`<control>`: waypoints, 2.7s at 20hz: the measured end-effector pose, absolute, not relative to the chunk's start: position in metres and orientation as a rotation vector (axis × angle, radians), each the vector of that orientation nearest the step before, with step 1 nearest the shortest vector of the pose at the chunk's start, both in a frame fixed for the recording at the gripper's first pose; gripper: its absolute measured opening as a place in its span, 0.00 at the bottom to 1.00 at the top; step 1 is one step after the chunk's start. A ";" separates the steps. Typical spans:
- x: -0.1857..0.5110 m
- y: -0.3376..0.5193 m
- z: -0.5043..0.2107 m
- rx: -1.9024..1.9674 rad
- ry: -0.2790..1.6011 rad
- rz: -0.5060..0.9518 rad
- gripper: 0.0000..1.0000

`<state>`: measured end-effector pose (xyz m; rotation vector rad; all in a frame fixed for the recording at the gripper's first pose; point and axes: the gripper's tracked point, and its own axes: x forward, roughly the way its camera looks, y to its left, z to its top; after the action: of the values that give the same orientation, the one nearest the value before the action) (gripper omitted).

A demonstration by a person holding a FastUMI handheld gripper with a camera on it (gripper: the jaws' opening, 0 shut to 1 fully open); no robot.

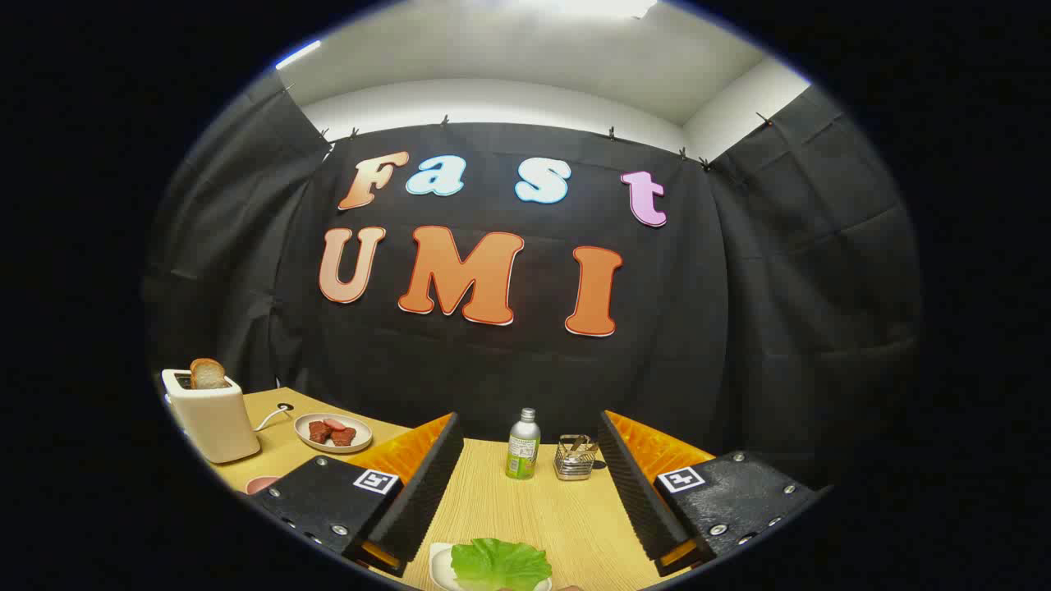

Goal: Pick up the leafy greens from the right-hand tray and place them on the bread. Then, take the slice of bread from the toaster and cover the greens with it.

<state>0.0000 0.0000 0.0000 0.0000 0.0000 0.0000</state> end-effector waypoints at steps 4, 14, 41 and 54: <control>-0.001 -0.001 -0.002 0.001 0.006 -0.001 0.99; -0.001 0.003 -0.004 0.006 0.018 0.016 0.99; -0.020 0.039 -0.179 0.010 0.834 0.250 0.99; -0.034 0.057 -0.230 0.021 1.073 0.315 0.99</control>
<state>-0.0337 0.0570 -0.2299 0.0206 1.0730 0.3149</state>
